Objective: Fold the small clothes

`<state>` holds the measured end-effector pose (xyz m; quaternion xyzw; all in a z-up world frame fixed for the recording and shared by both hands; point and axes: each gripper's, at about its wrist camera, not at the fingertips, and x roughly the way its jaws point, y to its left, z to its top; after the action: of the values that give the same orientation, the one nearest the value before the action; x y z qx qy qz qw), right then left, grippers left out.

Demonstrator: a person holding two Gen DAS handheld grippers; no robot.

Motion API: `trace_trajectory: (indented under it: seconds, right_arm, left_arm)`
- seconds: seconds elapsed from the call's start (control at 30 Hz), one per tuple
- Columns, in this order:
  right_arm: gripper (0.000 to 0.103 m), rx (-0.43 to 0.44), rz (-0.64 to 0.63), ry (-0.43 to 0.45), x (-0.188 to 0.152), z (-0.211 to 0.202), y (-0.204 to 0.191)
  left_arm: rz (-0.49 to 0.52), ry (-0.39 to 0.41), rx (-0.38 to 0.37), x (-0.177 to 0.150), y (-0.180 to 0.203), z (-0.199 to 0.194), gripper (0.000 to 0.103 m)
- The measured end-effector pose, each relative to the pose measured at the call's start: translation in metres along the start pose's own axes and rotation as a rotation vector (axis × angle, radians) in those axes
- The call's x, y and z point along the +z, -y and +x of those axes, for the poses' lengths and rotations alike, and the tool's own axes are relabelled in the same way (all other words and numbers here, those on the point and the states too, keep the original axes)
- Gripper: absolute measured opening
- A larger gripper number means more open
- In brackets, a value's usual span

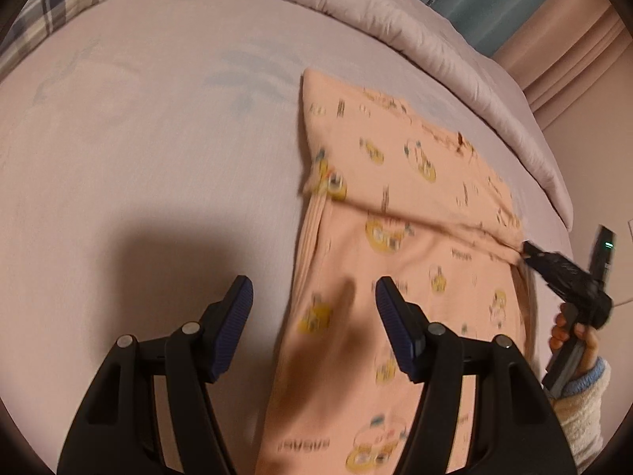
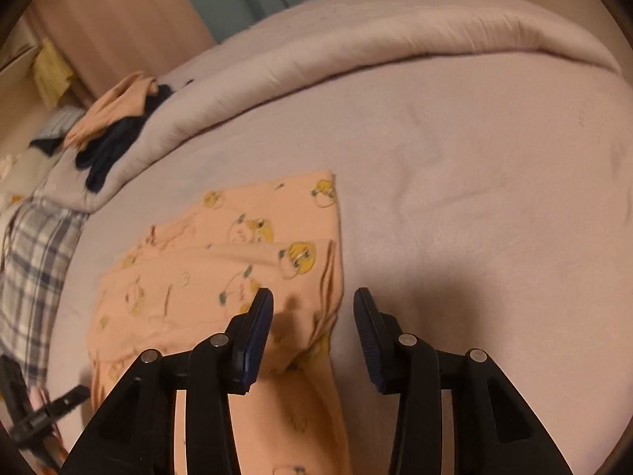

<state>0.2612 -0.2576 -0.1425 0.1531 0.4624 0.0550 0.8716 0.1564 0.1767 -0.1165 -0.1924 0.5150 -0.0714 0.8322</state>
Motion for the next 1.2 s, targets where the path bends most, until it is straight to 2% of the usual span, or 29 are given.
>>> trace_trajectory:
  seconds: [0.07,0.17,0.3,0.43,0.63,0.83,0.93,1.03,1.2]
  right_arm:
    - [0.042,-0.043,-0.014,-0.051,-0.008,0.008,0.004]
    - [0.042,-0.049,-0.057,-0.027,-0.027,-0.012,0.004]
    - [0.042,0.016,-0.06,-0.038,-0.057,-0.043,0.012]
    - [0.043,0.095,-0.041,-0.09,-0.09,-0.068,0.019]
    - [0.043,0.258,0.059,-0.207,-0.138,-0.085,0.039]
    - [0.043,0.41,0.141,-0.319,-0.165,-0.086,0.049]
    - [0.043,0.451,0.151,-0.348,-0.171,-0.087,0.05]
    - [0.043,0.487,0.163,-0.368,-0.174,-0.087,0.049]
    - [0.043,0.542,0.175,-0.366,-0.175,-0.077,0.047]
  left_arm:
    - [-0.009,-0.017,-0.006,-0.013,-0.003,-0.003,0.064]
    - [-0.006,-0.036,-0.023,-0.034,-0.007,-0.013,0.064]
    - [0.012,-0.061,-0.044,-0.061,-0.01,-0.025,0.066]
    - [0.02,-0.083,-0.081,-0.084,-0.012,-0.033,0.066]
    - [-0.058,-0.109,-0.224,-0.109,-0.021,-0.043,0.066]
    - [-0.178,-0.151,-0.407,-0.131,-0.041,-0.048,0.066]
    - [-0.234,-0.168,-0.485,-0.141,-0.051,-0.051,0.066]
    - [-0.261,-0.181,-0.529,-0.147,-0.054,-0.053,0.065]
    - [-0.247,-0.201,-0.543,-0.145,-0.044,-0.051,0.065]
